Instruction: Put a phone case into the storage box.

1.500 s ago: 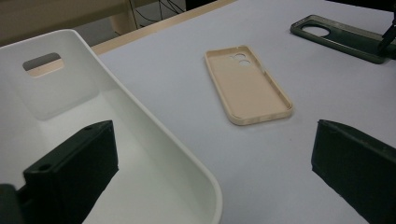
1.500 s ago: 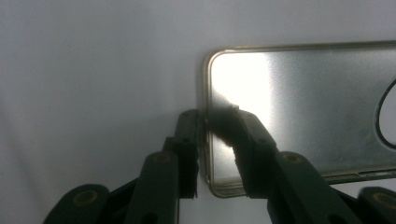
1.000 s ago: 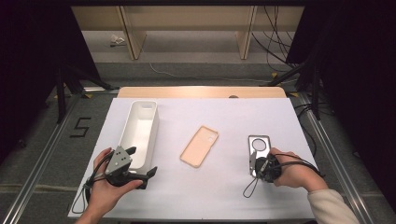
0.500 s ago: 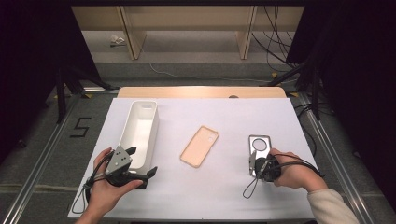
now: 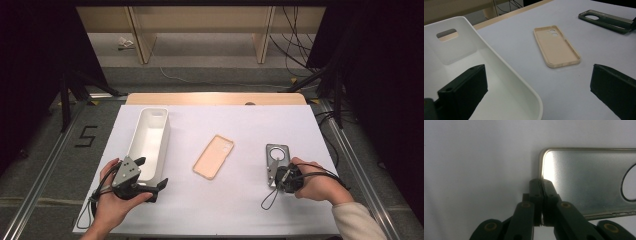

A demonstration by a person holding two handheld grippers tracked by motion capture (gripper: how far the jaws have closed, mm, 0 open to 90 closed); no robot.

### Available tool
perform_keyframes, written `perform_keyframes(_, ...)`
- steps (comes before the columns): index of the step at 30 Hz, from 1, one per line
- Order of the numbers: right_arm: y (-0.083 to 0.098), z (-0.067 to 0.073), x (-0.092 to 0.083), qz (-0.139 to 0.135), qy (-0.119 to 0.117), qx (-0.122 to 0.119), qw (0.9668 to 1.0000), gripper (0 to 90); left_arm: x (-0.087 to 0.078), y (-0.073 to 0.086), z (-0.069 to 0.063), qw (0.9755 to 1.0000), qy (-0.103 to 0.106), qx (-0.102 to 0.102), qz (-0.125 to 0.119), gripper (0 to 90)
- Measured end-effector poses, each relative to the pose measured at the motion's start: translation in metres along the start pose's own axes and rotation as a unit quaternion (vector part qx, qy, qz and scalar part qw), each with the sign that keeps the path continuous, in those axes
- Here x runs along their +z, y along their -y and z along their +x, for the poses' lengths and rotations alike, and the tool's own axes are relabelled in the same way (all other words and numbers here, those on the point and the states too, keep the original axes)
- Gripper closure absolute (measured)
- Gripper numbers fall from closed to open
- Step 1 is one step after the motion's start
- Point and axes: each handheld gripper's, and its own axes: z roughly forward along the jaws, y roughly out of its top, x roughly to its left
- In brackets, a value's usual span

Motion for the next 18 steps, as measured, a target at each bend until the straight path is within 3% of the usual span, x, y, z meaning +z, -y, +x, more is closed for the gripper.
perform_keyframes(3, 0.001, 0.0, -0.002, -0.011, 0.001, 0.005, 0.9999, 88.6, 0.0, 0.0, 0.0, 1.0, 0.0, 0.0, -0.001, 0.7)
perform_keyframes(7, 0.004, -0.001, -0.009, -0.053, -0.002, 0.022, 0.9984, 88.5, 0.0, 0.0, 0.0, 1.0, 0.0, -0.001, -0.002, 0.9)
perform_keyframes(10, 0.005, -0.002, -0.011, -0.069, -0.003, 0.025, 0.9973, 88.5, 0.0, 0.0, 0.0, 1.0, 0.0, -0.001, -0.002, 1.0)
perform_keyframes(18, 0.008, -0.003, -0.019, -0.137, 0.009, 0.051, 0.9892, 88.6, 0.0, 0.0, 0.0, 1.0, 0.001, -0.002, -0.003, 1.4)
